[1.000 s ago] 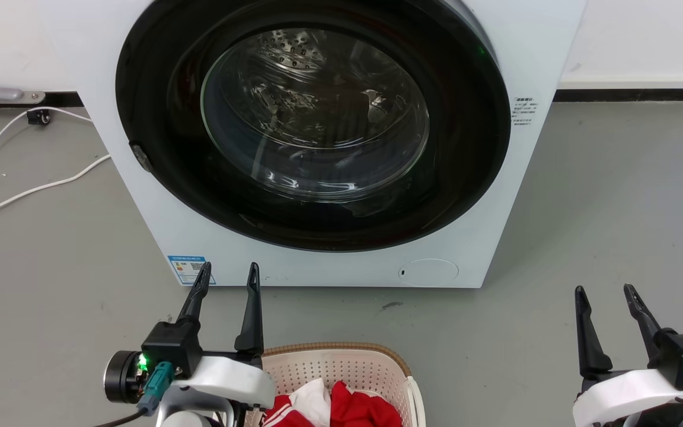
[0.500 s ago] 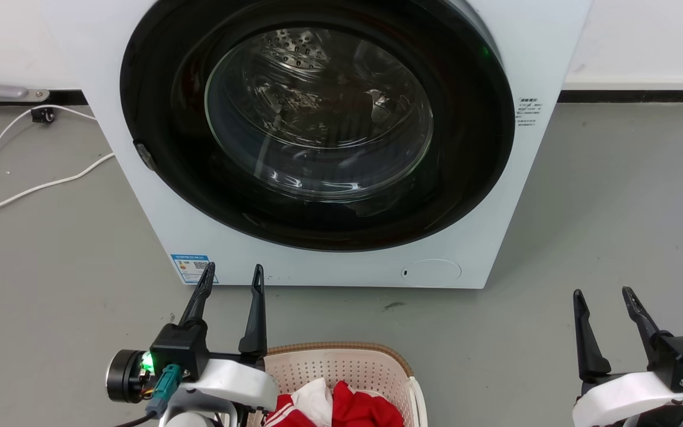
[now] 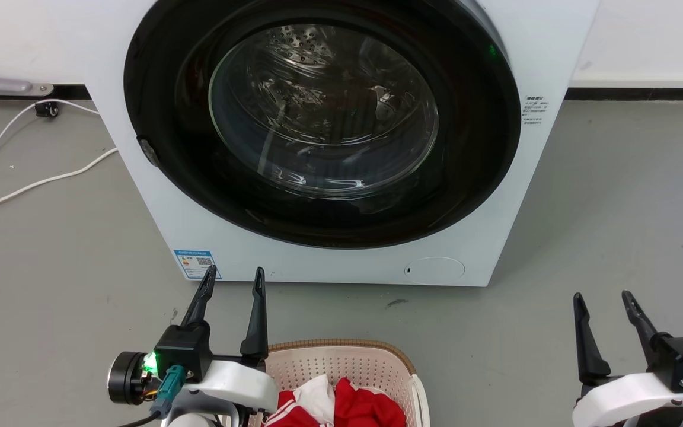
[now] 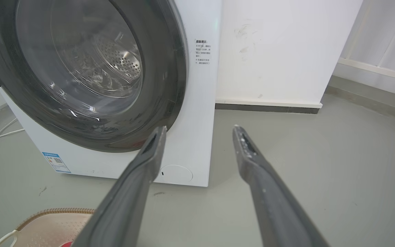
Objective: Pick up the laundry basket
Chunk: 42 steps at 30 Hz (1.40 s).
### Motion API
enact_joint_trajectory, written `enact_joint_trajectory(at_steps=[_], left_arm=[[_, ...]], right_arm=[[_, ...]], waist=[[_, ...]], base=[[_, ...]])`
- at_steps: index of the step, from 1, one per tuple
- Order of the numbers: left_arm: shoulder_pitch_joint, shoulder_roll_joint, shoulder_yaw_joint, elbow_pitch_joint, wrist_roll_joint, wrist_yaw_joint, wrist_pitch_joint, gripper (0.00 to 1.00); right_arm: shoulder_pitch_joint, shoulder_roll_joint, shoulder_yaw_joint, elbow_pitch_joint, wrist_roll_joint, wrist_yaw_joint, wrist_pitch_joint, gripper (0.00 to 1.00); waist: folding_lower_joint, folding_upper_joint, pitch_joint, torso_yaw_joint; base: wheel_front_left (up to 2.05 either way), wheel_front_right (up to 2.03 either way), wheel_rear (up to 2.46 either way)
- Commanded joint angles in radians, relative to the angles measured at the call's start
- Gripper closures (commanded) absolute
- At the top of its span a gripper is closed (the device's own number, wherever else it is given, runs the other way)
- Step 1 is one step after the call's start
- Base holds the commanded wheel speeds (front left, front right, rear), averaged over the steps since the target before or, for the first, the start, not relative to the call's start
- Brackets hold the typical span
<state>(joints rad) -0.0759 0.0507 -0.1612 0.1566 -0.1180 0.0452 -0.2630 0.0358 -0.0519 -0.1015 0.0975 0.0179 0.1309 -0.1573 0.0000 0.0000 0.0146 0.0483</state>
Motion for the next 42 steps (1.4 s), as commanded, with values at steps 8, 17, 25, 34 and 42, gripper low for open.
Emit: enact_joint_trajectory(at_steps=[8, 17, 25, 34, 42], left_arm=[[0.011, -0.001, -0.001, 0.038, 0.009, 0.023, -0.003, 0.0], [0.014, -0.001, -0.011, 0.106, -0.018, 0.053, -0.003, 0.0], [-0.021, 0.0, -0.028, 0.181, -0.05, 0.089, -0.003, 0.0], [-0.081, 0.0, -0.012, 0.297, -0.079, 0.104, -0.003, 0.0], [-0.168, 0.01, 0.021, 0.459, -0.104, 0.065, -0.003, 0.0]], right_arm=[[-0.007, 0.002, 0.036, 0.046, 0.025, 0.0, 0.028, 0.0], [-0.041, 0.0, 0.106, 0.137, 0.054, 0.0, 0.031, 0.0], [-0.105, -0.041, 0.196, 0.229, 0.107, 0.0, 0.029, 0.0], [-0.22, -0.089, 0.317, 0.364, 0.201, 0.0, 0.042, 0.0], [-0.356, -0.12, 0.473, 0.516, 0.304, 0.0, 0.114, 0.0]], waist=[[0.0, 0.0, 0.036, 0.005], [0.0, 0.0, 0.131, 0.022], [0.0, 0.0, 0.255, 0.031], [0.0, 0.0, 0.381, 0.033], [0.0, 0.0, 0.475, 0.033]], base=[[0.0, 0.0, 0.0], [0.0, 0.0, 0.0], [0.0, 0.0, 0.0], [0.0, 0.0, 0.0], [0.0, 0.0, 0.0]])
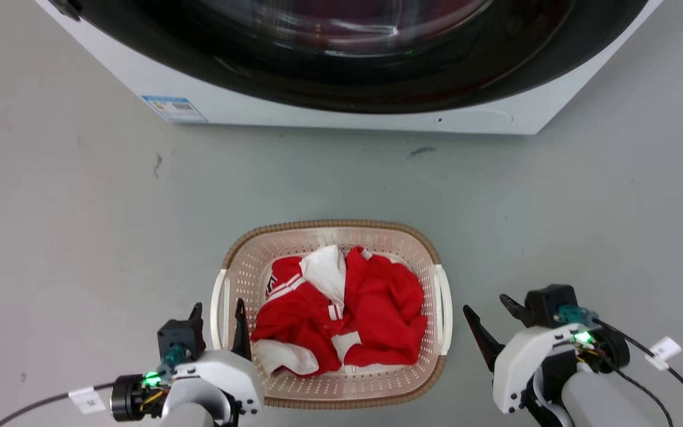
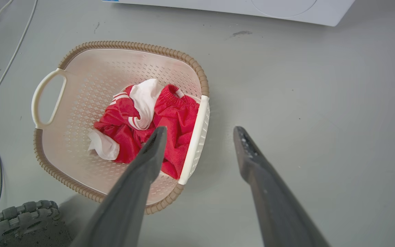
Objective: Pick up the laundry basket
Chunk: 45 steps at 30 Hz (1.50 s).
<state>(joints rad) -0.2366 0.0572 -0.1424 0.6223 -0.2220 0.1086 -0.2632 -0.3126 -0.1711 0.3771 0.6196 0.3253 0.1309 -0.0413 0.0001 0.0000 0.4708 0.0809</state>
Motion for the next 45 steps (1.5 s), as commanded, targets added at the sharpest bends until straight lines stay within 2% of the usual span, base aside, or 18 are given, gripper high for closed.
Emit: enact_joint_trajectory(at_steps=[1, 11, 21, 31, 45], left_arm=[[-0.023, 0.007, 0.007, 0.016, -0.006, -0.006, -0.003, 0.0], [-0.172, 0.024, 0.019, 0.212, -0.037, -0.03, 0.019, 0.0], [-0.283, 0.037, 0.036, 0.356, -0.076, -0.051, 0.051, 0.0], [-0.4, 0.037, 0.021, 0.44, -0.09, -0.074, 0.072, 0.0], [-0.504, 0.022, -0.013, 0.524, -0.095, -0.082, 0.084, 0.0]], right_arm=[[-0.027, -0.008, 0.014, 0.012, 0.006, 0.0, 0.005, 0.0], [-0.198, -0.037, 0.178, 0.158, 0.126, 0.0, 0.03, 0.0], [-0.337, -0.077, 0.335, 0.23, 0.26, 0.0, 0.06, 0.0], [-0.45, -0.107, 0.439, 0.29, 0.341, -0.001, 0.05, 0.0], [-0.562, -0.092, 0.551, 0.406, 0.422, -0.001, 0.04, 0.0]], waist=[[-0.0001, 0.0, 0.03, 0.001], [-0.0001, 0.0, 0.156, 0.011], [-0.0001, 0.0, 0.274, 0.032], [-0.0001, 0.0, 0.368, 0.038], [-0.0001, 0.0, 0.45, 0.053]], base=[[0.0, 0.0, 0.0], [0.0, 0.0, 0.0], [0.0, 0.0, 0.0], [0.0, 0.0, 0.0], [0.0, 0.0, 0.0]])
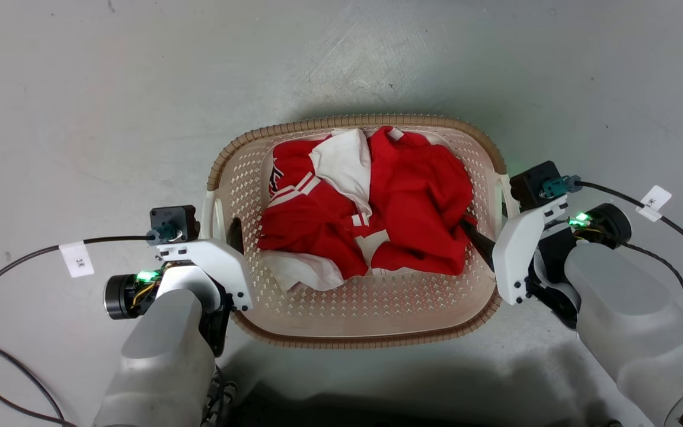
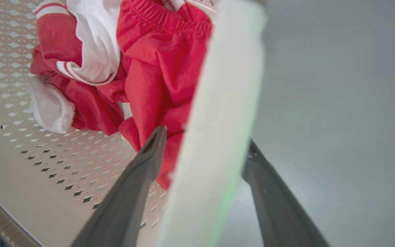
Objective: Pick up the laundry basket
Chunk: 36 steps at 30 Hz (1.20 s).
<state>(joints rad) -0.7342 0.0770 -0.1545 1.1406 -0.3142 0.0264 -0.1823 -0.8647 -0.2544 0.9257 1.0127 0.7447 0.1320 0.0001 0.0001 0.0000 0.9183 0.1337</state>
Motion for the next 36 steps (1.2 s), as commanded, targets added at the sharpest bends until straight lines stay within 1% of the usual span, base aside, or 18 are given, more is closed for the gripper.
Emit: enact_joint_trajectory(at_steps=[1, 2, 3, 4, 5, 6, 8, 11, 18, 22, 29, 33, 36], left_arm=[[-0.01, 0.0, -0.004, 0.009, -0.002, 0.001, 0.001, 0.0], [-0.014, -0.002, -0.006, 0.013, -0.003, 0.001, -0.002, 0.1], [-0.014, -0.002, -0.006, 0.013, -0.003, 0.001, -0.002, 0.1], [-0.018, -0.004, -0.008, 0.018, -0.006, 0.003, -0.001, 0.4], [-0.02, -0.007, -0.009, 0.024, -0.009, 0.0, 0.004, 0.78], [-0.026, -0.006, -0.011, 0.035, -0.015, 0.003, -0.006, 1.0], [-0.03, -0.006, -0.012, 0.041, -0.016, 0.01, -0.012, 1.0], [-0.035, -0.009, -0.015, 0.051, -0.022, 0.013, -0.018, 1.0], [-0.03, -0.007, -0.015, 0.077, -0.046, 0.004, -0.012, 1.0], [-0.008, -0.011, -0.021, 0.099, -0.058, -0.005, 0.008, 1.0], [0.019, -0.018, -0.043, 0.122, -0.079, -0.041, 0.07, 1.0], [0.031, -0.021, -0.075, 0.126, -0.098, -0.071, 0.122, 1.0], [0.043, -0.024, -0.114, 0.117, -0.133, -0.094, 0.166, 1.0]], right_arm=[[-0.014, -0.007, 0.009, 0.018, 0.012, -0.002, -0.005, 0.0], [-0.018, -0.006, 0.014, 0.021, 0.02, -0.003, -0.008, 0.0], [-0.018, -0.006, 0.014, 0.021, 0.02, -0.003, -0.008, 0.0], [-0.023, -0.004, 0.019, 0.027, 0.029, -0.003, -0.012, 0.04], [-0.025, 0.0, 0.022, 0.03, 0.044, -0.004, -0.007, 0.48], [-0.032, 0.001, 0.041, 0.032, 0.068, -0.008, -0.011, 1.0], [-0.034, -0.001, 0.057, 0.03, 0.085, -0.002, -0.012, 1.0], [-0.033, -0.005, 0.078, 0.028, 0.112, -0.002, -0.013, 1.0], [-0.007, -0.007, 0.13, 0.016, 0.175, 0.005, -0.012, 1.0], [0.022, 0.001, 0.156, 0.021, 0.218, 0.005, -0.001, 1.0], [0.072, 0.014, 0.201, 0.028, 0.294, 0.005, 0.048, 1.0], [0.095, 0.023, 0.223, 0.034, 0.331, 0.005, 0.085, 1.0], [0.111, 0.032, 0.237, 0.035, 0.362, 0.005, 0.116, 1.0]], waist=[[-0.0001, 0.0, 0.006, 0.0], [-0.0001, 0.0, 0.009, 0.0], [-0.0001, 0.0, 0.009, 0.0], [-0.0001, 0.0, 0.012, 0.0], [-0.0001, 0.0, 0.014, 0.0], [-0.0001, 0.0, 0.017, -0.002], [-0.0001, 0.0, 0.015, -0.001], [-0.0001, 0.0, 0.01, 0.0], [-0.0001, 0.0, -0.04, -0.001], [-0.0001, 0.0, -0.112, -0.009], [-0.0001, 0.0, -0.269, -0.032], [-0.0001, 0.0, -0.354, -0.054], [-0.0001, 0.0, -0.415, -0.073]], base=[[0.0, 0.0, 0.0], [0.0, 0.0, 0.0], [0.0, 0.0, 0.0], [0.0, 0.0, 0.0], [0.0, 0.0, 0.0], [0.0, 0.0, 0.0], [0.0, 0.0, 0.0], [0.0, 0.0, 0.0], [0.0, 0.0, 0.0], [0.0, 0.0, 0.0], [0.0, 0.0, 0.0], [0.0, 0.0, 0.0], [0.0, 0.0, 0.0]])
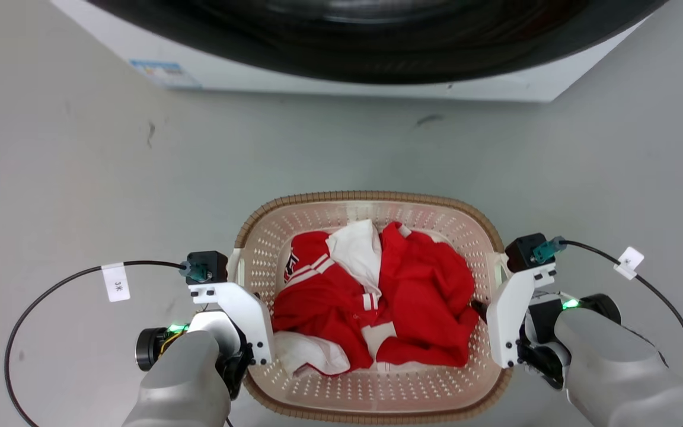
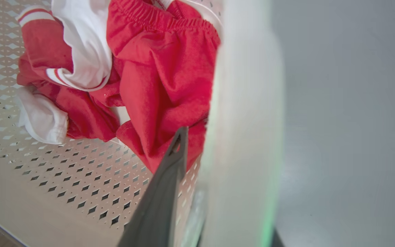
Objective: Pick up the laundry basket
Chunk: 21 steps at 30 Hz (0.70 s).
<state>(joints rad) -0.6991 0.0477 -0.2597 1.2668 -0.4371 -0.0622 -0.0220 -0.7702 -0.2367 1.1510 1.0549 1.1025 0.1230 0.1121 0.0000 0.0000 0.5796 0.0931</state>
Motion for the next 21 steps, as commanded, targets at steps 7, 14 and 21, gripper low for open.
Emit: enact_joint_trajectory(at_steps=[7, 14, 21], left_arm=[[0.046, 0.001, -0.106, -0.044, -0.109, -0.002, 0.101, 1.0], [0.076, -0.003, -0.185, -0.066, -0.196, 0.015, 0.174, 1.0], [0.092, -0.005, -0.239, -0.05, -0.256, 0.01, 0.262, 1.0]], right_arm=[[0.031, 0.026, 0.035, 0.001, 0.056, 0.014, 0.048, 1.0], [0.048, 0.043, 0.045, 0.013, 0.112, 0.014, 0.098, 1.0], [0.078, 0.049, 0.059, 0.013, 0.171, 0.015, 0.22, 1.0]], waist=[[0.0, 0.0, -0.199, -0.069], [0.0, 0.0, -0.312, -0.09], [0.0, 0.0, -0.428, -0.102]], base=[[0.0, 0.0, 0.0], [0.0, 0.0, 0.0], [0.0, 0.0, 0.0]])
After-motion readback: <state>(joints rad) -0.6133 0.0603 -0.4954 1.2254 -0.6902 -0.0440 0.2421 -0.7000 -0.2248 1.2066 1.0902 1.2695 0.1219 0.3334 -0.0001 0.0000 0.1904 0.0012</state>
